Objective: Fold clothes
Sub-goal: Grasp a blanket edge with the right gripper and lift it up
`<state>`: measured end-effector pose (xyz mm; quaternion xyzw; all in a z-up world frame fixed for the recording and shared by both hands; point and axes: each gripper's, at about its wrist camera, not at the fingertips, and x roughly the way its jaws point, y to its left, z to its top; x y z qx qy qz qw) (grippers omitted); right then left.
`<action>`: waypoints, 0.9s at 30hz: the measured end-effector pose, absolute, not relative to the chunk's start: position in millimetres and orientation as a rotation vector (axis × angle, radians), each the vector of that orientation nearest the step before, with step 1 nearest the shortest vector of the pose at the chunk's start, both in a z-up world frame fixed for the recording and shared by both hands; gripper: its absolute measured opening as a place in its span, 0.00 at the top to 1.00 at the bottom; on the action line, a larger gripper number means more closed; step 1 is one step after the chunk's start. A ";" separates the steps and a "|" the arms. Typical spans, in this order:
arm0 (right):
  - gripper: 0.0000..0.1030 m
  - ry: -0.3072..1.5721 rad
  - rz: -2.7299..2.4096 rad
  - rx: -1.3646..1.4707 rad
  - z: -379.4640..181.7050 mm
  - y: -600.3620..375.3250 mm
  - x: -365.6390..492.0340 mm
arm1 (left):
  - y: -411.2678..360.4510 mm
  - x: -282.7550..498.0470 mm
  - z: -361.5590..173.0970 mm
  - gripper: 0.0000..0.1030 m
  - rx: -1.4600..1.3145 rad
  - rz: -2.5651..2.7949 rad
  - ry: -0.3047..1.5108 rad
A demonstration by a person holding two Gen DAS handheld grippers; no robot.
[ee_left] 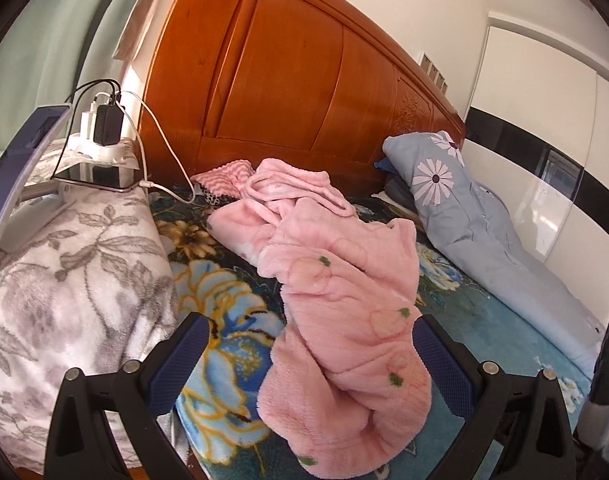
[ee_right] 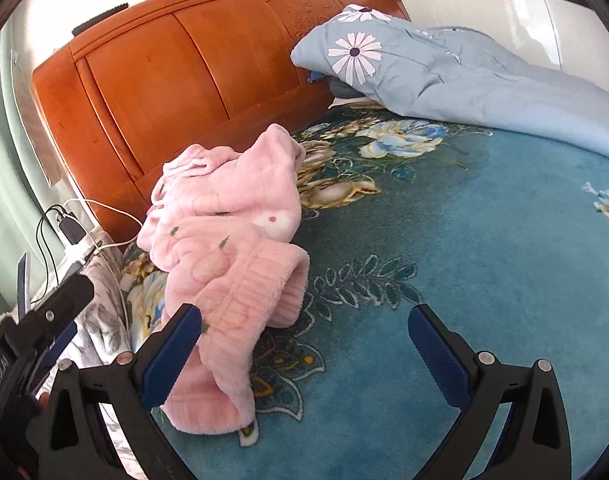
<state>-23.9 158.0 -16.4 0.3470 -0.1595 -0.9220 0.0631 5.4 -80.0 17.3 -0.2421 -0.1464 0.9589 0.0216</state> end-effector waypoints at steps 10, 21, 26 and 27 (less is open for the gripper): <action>0.55 -0.600 -2.549 1.170 -36.5 140.3 -86.6 | -102.3 6.0 18.9 0.00 -0.785 2.951 -0.551; 0.92 -0.858 -2.557 0.835 55.1 225.5 -57.9 | -108.1 6.5 23.3 0.00 -0.818 2.889 -0.631; 0.93 -0.852 -2.751 0.624 123.0 315.2 12.9 | -84.5 10.4 31.0 0.00 -0.813 2.879 -0.540; 0.93 -0.843 -2.798 0.595 133.6 331.7 28.6 | -76.5 11.3 31.6 0.00 -0.820 2.883 -0.503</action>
